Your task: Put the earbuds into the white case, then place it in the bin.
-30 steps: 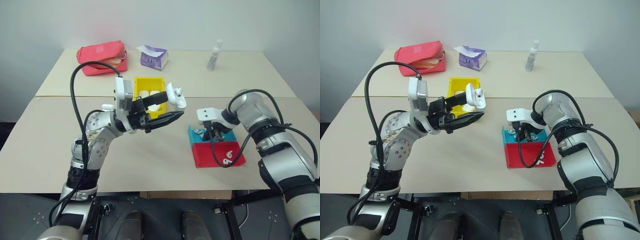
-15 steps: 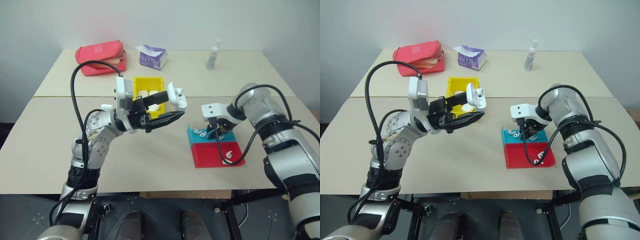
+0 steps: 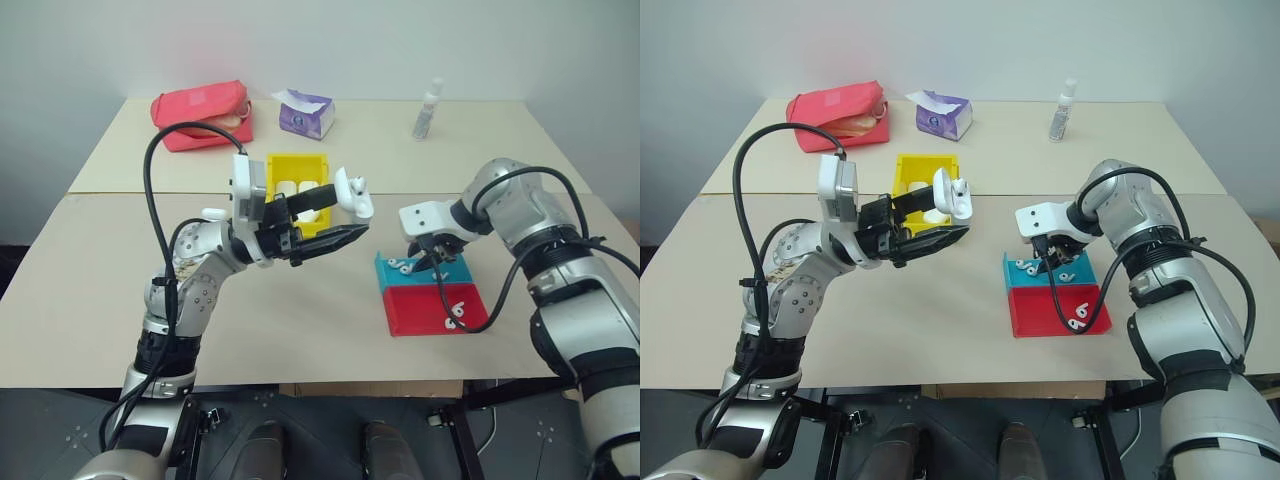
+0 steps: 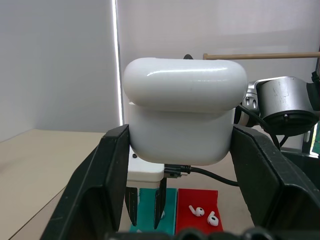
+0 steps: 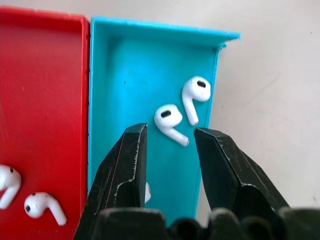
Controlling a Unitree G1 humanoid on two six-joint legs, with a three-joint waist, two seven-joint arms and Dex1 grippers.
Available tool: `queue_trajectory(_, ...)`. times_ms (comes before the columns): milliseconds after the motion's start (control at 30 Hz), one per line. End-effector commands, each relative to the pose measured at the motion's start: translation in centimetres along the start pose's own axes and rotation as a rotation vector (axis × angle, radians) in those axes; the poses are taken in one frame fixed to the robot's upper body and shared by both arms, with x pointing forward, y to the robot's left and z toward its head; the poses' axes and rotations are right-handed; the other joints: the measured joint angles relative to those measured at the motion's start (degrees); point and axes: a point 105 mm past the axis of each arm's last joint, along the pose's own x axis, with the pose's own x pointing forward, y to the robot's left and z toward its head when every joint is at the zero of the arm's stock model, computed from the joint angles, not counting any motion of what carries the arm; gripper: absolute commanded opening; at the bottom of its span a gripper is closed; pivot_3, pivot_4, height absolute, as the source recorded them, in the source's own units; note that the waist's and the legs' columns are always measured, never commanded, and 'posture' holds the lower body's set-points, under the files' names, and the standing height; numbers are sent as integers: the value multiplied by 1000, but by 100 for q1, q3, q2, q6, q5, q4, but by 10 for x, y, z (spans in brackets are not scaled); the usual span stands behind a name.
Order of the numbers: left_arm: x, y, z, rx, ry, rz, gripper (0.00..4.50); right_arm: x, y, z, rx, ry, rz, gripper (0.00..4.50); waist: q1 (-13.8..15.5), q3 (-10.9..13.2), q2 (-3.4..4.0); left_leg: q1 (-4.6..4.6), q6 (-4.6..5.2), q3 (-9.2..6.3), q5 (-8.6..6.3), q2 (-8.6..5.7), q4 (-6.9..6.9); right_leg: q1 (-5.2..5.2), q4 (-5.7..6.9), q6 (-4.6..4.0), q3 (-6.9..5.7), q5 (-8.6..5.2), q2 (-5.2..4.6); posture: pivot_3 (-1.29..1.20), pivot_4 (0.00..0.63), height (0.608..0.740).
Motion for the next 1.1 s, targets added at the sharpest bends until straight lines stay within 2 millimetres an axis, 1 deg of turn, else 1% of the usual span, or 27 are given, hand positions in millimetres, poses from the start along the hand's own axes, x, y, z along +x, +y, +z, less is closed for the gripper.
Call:
queue_trajectory(33, 3, -2, 13, 52, -22, -19, 2768, -9, -8, 13, -10, -49, -35, 1884, -2, 0, 0, 1, 0, 0, 0, 0, 0, 0, 0, 0, 0, 0, 0, 0, 150, 740)
queue_trajectory(233, 4, 0, 13, 53, -21, -16, 2768, 0, -15, 19, -19, -41, -63, 1884, -4, 0, 0, 0, 0, 0, 0, 0, 0, 0, 2, 0, 0, 0, 0, 0, 150, 740)
queue_trajectory(433, 2, 0, 14, 57, -18, -9, 2768, 2, -22, 23, -36, -40, -88, 1884, -14, 0, 1, -1, -1, 0, 1, -1, -1, -1, 4, 0, 0, 0, 0, 0, 150, 740)
queue_trajectory(867, -1, -1, 16, 67, -17, 14, 2768, 17, -20, 17, -38, -7, -64, 1884, -35, 1, 2, 0, -2, 0, 1, 0, -2, -2, 7, 0, 1, 0, 0, 0, 150, 740)
queue_trajectory(1100, -1, -2, 16, 69, -15, 19, 2768, 21, -21, 17, -36, -1, -68, 1884, -45, 1, 2, 0, -3, 0, 2, 0, -3, -2, 9, 0, 0, 0, 0, 0, 150, 740)
